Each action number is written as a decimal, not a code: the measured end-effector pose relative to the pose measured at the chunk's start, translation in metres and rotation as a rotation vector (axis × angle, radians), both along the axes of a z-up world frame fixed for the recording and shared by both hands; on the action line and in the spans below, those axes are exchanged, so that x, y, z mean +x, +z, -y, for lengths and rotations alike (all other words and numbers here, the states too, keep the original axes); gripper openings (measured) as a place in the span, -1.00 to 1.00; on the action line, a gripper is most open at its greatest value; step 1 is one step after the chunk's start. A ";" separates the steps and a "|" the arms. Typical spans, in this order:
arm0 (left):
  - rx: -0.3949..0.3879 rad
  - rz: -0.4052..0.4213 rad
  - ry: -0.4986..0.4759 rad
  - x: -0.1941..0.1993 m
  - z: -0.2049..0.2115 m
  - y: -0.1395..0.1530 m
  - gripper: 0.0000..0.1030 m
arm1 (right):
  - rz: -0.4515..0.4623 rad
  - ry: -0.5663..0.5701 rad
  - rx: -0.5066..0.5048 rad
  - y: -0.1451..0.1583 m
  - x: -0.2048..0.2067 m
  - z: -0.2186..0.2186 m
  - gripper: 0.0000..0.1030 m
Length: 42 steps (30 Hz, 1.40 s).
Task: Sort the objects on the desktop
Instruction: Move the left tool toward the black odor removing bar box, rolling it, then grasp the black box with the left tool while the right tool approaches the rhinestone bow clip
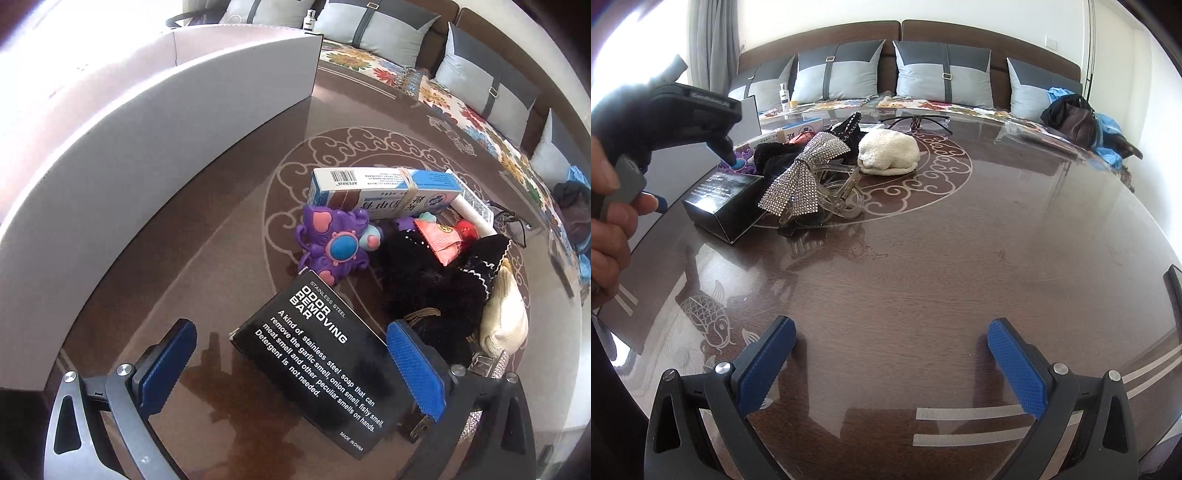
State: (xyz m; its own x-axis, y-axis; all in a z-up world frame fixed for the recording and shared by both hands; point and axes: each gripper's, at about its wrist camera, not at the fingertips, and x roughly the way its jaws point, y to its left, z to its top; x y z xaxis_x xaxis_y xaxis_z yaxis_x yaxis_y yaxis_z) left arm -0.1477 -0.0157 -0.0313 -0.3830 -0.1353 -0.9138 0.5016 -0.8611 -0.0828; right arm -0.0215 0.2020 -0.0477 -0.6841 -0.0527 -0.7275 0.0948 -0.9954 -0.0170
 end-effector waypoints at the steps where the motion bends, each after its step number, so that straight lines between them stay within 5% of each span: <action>1: -0.006 -0.010 0.003 0.000 -0.003 -0.002 1.00 | -0.002 0.001 0.000 0.000 0.000 0.000 1.00; 15: 0.088 -0.074 -0.265 0.034 0.044 -0.013 1.00 | 0.051 -0.002 0.005 0.001 -0.005 0.001 1.00; 22: -0.022 -0.031 -0.449 0.052 0.047 -0.020 1.00 | 0.163 0.015 0.015 0.004 -0.003 0.005 1.00; 25: -0.101 -0.040 -0.470 0.057 0.044 -0.025 1.00 | 0.176 0.044 0.019 0.004 -0.010 0.015 1.00; 42: -0.129 -0.165 -0.515 0.054 0.042 -0.026 1.00 | 0.135 0.165 0.025 0.001 -0.089 0.037 1.00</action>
